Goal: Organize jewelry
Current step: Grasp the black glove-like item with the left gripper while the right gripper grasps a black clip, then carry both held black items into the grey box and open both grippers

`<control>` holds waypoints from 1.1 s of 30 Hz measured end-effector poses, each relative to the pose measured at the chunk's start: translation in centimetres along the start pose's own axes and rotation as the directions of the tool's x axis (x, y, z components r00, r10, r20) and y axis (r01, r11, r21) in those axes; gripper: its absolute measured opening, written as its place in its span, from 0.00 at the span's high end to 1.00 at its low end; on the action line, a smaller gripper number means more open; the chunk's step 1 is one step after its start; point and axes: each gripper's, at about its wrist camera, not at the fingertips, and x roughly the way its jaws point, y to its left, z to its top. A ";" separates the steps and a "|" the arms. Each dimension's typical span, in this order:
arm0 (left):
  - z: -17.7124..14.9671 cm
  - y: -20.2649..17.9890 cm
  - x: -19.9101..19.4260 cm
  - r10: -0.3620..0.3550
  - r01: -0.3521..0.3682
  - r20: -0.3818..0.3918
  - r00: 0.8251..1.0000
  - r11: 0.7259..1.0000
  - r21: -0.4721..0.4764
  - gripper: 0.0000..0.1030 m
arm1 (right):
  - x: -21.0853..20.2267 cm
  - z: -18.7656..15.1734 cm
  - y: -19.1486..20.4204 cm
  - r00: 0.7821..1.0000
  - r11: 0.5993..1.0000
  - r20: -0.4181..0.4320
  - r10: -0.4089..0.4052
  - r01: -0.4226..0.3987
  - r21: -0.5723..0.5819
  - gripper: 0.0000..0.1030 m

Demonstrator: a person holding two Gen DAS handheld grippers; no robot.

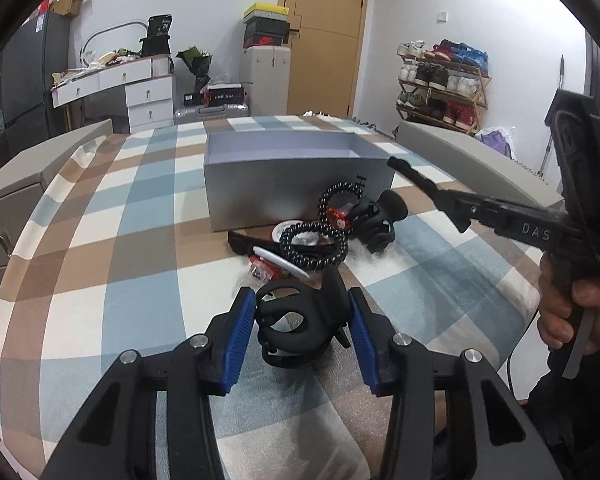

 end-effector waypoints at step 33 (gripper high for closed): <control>6.8 2.8 2.1 0.071 -0.068 0.135 0.988 0.997 -0.027 0.60 | 1.5 4.2 0.7 0.996 0.997 0.046 0.072 -0.073 0.019 0.84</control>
